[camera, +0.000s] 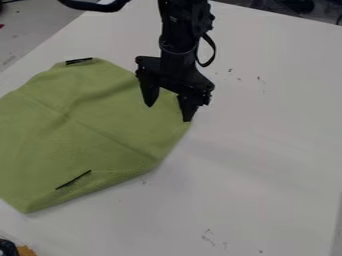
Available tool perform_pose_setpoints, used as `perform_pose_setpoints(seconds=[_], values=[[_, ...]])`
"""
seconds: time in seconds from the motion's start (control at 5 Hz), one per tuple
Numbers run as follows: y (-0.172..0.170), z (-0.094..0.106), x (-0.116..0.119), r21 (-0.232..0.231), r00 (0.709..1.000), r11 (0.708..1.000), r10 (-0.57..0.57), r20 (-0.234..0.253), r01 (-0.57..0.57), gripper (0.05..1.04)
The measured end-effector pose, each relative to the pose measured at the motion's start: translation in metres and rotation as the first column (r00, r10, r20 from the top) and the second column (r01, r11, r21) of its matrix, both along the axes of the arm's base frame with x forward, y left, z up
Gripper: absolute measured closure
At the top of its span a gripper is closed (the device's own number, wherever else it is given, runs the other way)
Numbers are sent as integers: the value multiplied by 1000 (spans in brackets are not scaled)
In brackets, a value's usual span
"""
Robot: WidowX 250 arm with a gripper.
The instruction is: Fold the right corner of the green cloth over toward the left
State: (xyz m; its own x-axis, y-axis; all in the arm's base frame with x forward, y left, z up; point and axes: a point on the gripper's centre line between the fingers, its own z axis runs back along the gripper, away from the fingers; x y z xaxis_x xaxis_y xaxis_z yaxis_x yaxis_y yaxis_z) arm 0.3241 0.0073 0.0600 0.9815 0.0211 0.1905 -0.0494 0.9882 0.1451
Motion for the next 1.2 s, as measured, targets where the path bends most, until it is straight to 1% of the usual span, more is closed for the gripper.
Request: perform_pose_setpoints(seconds=[0.2,0.4,0.6,0.8,1.0,1.2], values=[[13,-17,19,-36,998,998,50,26,-49,83],[20,-40,39,-84,997,994,75,15,-73,83],[21,-52,57,-123,999,991,51,-7,-52,82],[18,-52,77,-134,1000,991,9,-8,-10,82],[14,-50,83,-131,1000,991,-13,1,13,83],[13,-49,83,-115,1000,993,-18,-4,17,83]])
